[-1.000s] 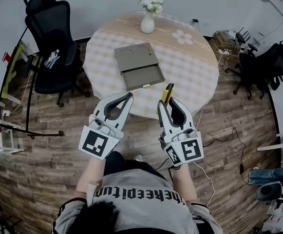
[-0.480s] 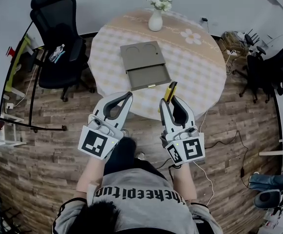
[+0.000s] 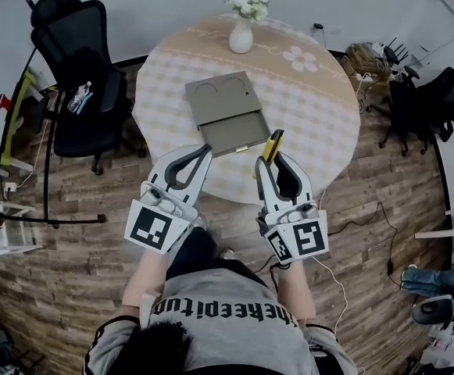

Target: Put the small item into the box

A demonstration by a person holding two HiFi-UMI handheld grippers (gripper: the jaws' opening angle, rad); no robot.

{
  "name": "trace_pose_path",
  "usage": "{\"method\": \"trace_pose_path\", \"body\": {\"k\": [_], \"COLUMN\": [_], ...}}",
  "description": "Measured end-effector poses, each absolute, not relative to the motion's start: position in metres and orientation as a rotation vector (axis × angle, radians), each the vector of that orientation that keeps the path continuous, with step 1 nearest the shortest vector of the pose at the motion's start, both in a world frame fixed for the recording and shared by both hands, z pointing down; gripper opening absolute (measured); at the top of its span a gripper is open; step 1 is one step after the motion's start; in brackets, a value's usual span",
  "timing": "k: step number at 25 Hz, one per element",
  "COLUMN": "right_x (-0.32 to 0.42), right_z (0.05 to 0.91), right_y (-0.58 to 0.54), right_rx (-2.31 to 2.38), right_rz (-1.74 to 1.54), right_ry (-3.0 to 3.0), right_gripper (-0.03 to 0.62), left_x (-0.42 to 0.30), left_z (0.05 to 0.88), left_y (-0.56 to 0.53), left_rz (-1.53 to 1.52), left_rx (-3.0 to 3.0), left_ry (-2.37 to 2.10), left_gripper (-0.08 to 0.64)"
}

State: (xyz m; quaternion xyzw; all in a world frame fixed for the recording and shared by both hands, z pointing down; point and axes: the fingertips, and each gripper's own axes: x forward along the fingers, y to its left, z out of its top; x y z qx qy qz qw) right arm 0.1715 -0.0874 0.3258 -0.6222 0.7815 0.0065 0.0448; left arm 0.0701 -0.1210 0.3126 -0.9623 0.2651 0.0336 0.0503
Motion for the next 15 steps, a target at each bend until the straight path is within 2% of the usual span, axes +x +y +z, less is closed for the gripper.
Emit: {"method": "trace_pose_path", "body": {"k": [15], "right_x": [0.171], "right_z": [0.329], "right_y": [-0.161], "right_rx": [-2.039], "right_rz": [0.015], "right_ry": [2.305], "right_gripper": [0.118], "left_x": [0.072], "left_z": [0.315], "left_y": [-0.206], "left_rz": [0.115], "left_rx": [-2.982], "left_ry": [0.670], "left_gripper": [0.015]}}
